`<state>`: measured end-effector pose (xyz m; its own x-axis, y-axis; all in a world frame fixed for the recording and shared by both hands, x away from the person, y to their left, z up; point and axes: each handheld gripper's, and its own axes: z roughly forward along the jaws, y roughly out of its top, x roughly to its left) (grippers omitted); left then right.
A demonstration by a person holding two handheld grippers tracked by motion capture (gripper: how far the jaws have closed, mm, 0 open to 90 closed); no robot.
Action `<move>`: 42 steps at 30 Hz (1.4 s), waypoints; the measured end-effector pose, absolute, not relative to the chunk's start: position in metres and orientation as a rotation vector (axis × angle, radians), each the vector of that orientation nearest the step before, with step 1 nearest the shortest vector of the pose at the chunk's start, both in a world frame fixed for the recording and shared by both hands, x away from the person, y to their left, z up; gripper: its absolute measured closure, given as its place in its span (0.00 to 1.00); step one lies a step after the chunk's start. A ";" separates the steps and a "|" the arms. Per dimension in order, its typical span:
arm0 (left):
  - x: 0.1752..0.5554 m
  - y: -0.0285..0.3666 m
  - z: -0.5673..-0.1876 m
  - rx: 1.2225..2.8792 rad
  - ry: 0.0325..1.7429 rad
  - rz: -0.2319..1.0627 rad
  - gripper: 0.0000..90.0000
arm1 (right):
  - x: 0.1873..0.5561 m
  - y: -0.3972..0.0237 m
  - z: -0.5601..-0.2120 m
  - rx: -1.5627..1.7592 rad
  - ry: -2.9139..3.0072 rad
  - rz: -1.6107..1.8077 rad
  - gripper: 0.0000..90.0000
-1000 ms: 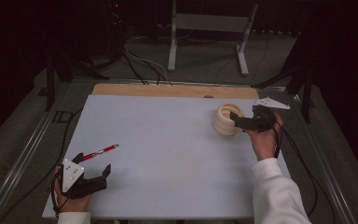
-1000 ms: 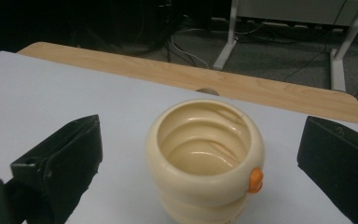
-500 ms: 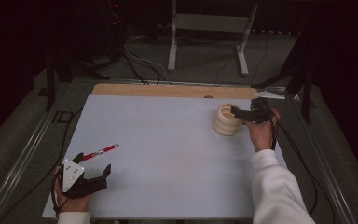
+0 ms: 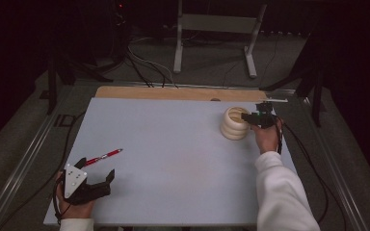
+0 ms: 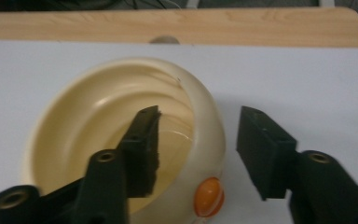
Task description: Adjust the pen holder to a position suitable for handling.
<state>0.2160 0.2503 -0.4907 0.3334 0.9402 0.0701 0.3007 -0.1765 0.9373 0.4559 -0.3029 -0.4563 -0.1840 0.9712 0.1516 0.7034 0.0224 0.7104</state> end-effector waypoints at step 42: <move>0.216 0.250 -0.491 1.687 1.126 0.880 0.01 | 0.447 -0.274 -0.447 1.634 1.978 1.019 0.84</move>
<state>0.2160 0.2499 -0.4908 0.3325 0.9399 0.0770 0.3013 -0.1832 0.9358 0.4471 -0.2740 -0.4470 -0.2529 0.9550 0.1550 0.6806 0.0617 0.7301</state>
